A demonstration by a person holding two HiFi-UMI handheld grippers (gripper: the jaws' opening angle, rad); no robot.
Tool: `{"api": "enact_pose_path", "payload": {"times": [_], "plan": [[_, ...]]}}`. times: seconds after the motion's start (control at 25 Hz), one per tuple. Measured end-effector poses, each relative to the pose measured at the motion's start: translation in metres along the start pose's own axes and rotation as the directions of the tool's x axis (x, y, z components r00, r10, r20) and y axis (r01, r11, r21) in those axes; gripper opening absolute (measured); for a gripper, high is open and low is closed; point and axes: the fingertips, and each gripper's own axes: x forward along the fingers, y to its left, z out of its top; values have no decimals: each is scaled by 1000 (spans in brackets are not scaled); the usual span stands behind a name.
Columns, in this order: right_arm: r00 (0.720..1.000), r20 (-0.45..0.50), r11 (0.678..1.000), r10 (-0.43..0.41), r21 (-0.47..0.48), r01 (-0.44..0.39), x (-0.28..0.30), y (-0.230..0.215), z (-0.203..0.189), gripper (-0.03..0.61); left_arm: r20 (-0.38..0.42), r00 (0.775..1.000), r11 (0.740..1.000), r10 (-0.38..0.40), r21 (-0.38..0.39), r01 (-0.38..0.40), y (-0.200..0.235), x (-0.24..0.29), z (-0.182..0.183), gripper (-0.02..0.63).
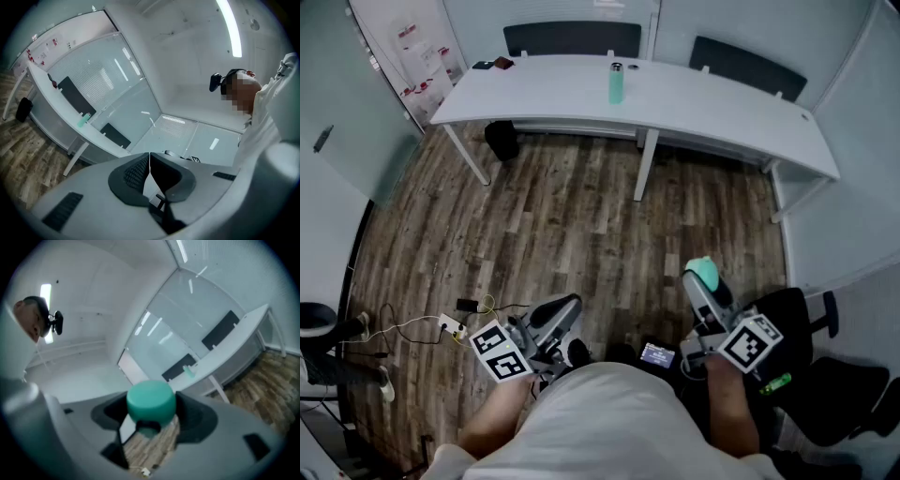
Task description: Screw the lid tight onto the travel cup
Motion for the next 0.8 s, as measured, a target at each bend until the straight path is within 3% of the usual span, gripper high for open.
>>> {"api": "enact_pose_path", "payload": {"times": [0.24,0.48,0.8], "plan": [[1000,11,1000,0,15,0,-5,-6,4,319,-2,1000,1000,8,16,-8,-3,6,-4,28],[999,33,995,9,104,-13,-8,-21,15,319,-8,1000,1000,19,22,-19,-5,21,-12,29],[999,9,998,-44,40,44,-12,-58,31,319,-18,994,991,106,89,-104,4,57,-18,29]]}}
